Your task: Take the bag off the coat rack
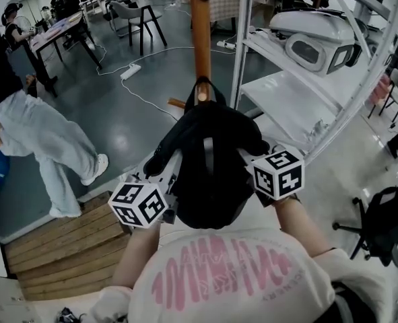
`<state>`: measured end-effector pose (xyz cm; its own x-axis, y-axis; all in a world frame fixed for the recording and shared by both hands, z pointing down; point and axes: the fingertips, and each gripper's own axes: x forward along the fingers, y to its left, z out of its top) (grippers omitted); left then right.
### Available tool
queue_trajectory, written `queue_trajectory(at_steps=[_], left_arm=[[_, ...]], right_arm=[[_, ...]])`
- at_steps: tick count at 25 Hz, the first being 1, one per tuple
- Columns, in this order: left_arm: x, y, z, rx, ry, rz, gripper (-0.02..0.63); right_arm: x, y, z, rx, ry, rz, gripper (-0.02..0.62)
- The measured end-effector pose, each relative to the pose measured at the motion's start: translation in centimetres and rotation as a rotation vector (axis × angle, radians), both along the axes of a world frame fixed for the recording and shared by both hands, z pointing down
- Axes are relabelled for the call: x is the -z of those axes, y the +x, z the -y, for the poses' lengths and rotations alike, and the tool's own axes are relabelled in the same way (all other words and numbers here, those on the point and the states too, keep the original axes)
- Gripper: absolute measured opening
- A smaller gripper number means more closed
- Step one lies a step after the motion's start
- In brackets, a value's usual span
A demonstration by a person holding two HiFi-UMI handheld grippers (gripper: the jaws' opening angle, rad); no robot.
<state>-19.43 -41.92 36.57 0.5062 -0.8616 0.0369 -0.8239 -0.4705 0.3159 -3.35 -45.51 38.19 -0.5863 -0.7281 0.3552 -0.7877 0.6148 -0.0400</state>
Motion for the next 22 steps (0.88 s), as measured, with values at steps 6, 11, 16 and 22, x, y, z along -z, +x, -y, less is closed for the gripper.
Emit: queue_trajectory(at_steps=[6, 11, 16, 22], left_arm=[[1.2, -0.3, -0.4, 0.011, 0.025, 0.003, 0.126], [1.7, -0.4, -0.5, 0.014, 0.037, 0.004, 0.126], [2.1, -0.4, -0.8, 0.012, 0.051, 0.005, 0.124], [2.7, -0.4, -1.2, 0.010, 0.067, 0.009, 0.124]], right_arm=[[1.1, -0.3, -0.2, 0.011, 0.021, 0.005, 0.107], [1.6, -0.3, -0.3, 0.010, 0.028, 0.009, 0.107], [2.0, -0.5, -0.5, 0.007, 0.048, 0.007, 0.107], [2.6, -0.4, -0.9, 0.003, 0.061, 0.011, 0.107]])
